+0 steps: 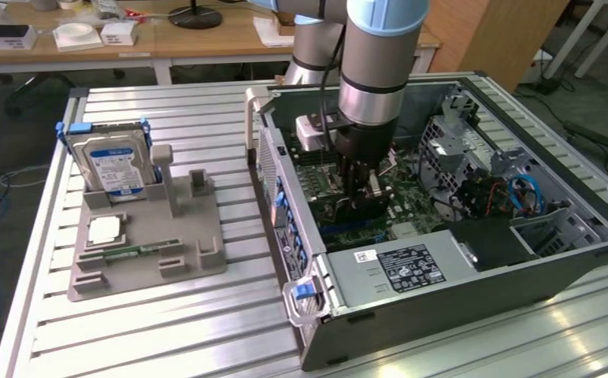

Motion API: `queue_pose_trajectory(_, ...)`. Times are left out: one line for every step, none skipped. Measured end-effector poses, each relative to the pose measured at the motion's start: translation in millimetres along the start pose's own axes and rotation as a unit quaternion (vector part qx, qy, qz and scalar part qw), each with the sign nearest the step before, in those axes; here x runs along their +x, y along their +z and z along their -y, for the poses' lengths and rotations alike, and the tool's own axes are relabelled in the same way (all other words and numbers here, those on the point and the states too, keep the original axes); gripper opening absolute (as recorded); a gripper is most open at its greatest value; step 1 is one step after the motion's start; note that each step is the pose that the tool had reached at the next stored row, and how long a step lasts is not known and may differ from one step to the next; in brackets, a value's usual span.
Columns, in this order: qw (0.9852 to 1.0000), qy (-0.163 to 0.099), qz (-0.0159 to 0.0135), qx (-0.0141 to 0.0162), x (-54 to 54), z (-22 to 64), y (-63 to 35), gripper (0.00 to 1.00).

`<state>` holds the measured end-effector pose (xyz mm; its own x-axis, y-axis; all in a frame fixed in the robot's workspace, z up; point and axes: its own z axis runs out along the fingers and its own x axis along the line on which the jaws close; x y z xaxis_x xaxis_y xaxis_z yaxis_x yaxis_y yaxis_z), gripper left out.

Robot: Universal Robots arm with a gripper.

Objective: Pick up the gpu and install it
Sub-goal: 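Insert the gpu into the slot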

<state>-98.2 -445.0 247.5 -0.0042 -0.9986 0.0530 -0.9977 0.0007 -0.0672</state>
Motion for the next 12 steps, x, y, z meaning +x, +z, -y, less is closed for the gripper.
queue_pose_trajectory(1.0000,0.002,-0.0002,-0.0002,0.0,0.0,0.0,0.26)
queue_pose_trajectory(1.0000,0.004,-0.0003,-0.0003,0.0,0.0,0.0,0.26)
queue_pose_trajectory(1.0000,0.005,-0.0005,-0.0003,0.0,0.0,0.0,0.26)
queue_pose_trajectory(1.0000,0.006,-0.0005,-0.0004,0.0,0.0,0.0,0.26)
queue_pose_trajectory(1.0000,0.006,-0.0005,-0.0004,0.0,0.0,0.0,0.26)
queue_pose_trajectory(1.0000,0.006,-0.0005,-0.0004,0.0,0.0,-0.2,0.26)
queue_pose_trajectory(1.0000,0.006,-0.0004,-0.0004,0.0,0.1,-1.2,0.26)
queue_pose_trajectory(1.0000,0.006,-0.0004,-0.0003,0.0,0.3,-2.8,0.26)
queue_pose_trajectory(1.0000,0.006,-0.0004,-0.0002,0.1,0.3,-4.1,0.26)
queue_pose_trajectory(1.0000,0.006,-0.0004,-0.0002,0.2,0.4,-5.0,0.26)
queue_pose_trajectory(1.0000,0.006,-0.0005,-0.0001,0.2,0.4,-5.5,0.26)
queue_pose_trajectory(1.0000,0.006,-0.0005,-0.0001,0.2,0.5,-5.8,0.26)
